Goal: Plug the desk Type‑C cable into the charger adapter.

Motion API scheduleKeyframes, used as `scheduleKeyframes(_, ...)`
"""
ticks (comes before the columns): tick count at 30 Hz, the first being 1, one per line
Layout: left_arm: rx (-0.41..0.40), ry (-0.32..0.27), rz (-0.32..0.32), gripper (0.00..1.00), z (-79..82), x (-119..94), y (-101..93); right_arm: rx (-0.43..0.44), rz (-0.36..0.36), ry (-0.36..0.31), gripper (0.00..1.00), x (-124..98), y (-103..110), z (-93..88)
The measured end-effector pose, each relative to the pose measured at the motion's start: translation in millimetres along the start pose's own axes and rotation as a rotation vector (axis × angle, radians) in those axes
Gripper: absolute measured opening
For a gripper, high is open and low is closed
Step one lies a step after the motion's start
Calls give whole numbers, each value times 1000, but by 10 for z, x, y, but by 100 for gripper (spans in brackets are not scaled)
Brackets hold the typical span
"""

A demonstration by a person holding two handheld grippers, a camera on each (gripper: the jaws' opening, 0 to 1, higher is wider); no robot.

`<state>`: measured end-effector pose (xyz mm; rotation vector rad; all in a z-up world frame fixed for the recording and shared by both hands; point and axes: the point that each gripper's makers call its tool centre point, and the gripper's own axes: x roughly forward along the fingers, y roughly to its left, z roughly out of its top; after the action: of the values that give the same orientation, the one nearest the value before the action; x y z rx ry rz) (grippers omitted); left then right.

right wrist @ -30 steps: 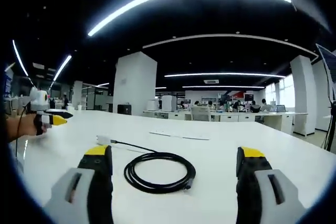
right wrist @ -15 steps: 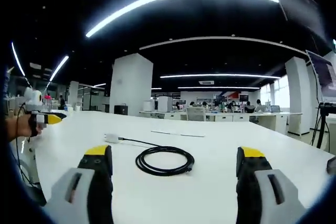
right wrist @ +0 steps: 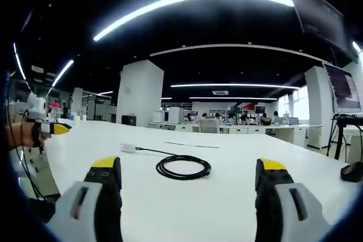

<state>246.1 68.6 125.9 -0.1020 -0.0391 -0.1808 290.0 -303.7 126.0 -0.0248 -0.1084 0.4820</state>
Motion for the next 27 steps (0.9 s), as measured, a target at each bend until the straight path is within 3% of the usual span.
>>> scheduleKeyframes(5, 7, 18, -12, 97, -89, 17, -57, 27, -11, 1, 100, -34, -9, -52)
scheduleKeyframes(8, 22, 20, -14, 97, -120, 13, -96, 70, 1, -25, 100, -41, 15, -11)
scheduleKeyframes(12, -3, 21, -30, 98, -132, 18, -156, 64, 0, -45, 100, -40, 24, 47)
scheduleKeyframes(27, 32, 9, -15, 100, -66, -23, -119, 68, -12, -17, 100, -71, 14, -14)
